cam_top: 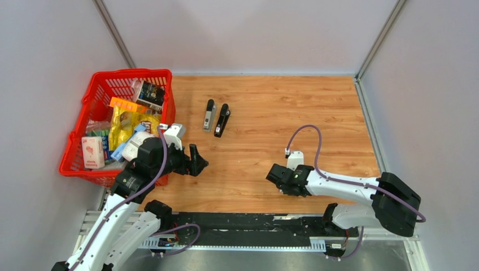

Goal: Unload the staples from the stapler

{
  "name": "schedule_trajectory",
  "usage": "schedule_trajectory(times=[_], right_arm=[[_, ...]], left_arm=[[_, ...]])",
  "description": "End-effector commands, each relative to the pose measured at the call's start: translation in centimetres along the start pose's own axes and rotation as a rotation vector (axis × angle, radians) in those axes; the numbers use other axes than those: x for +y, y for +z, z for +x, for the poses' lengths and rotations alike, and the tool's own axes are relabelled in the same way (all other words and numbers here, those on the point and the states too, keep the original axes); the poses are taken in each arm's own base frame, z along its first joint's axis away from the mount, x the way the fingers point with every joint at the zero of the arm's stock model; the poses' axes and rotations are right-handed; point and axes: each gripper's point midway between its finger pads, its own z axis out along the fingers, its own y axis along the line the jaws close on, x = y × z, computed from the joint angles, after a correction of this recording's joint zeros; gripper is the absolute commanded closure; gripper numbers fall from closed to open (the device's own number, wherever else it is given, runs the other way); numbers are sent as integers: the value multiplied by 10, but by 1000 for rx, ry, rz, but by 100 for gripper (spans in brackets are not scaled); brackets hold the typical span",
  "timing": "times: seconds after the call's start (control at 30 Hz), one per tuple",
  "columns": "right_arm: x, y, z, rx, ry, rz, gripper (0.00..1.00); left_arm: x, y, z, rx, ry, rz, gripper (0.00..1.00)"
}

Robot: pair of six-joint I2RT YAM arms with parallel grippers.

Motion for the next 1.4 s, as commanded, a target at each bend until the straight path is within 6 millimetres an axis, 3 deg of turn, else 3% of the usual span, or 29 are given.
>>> schedule_trajectory(times=[0.0, 0.23, 1.37], right_arm=[[-2, -5, -13, -52, 43, -1, 60], [-8, -12, -16, -71, 65, -12, 60], [-2, 12, -15, -32, 42, 18, 75]], left_arm=[[-3, 0, -7, -31, 6, 17, 5], [-3, 1, -6, -26, 5, 17, 5], [-3, 1, -6, -22, 6, 19, 5]])
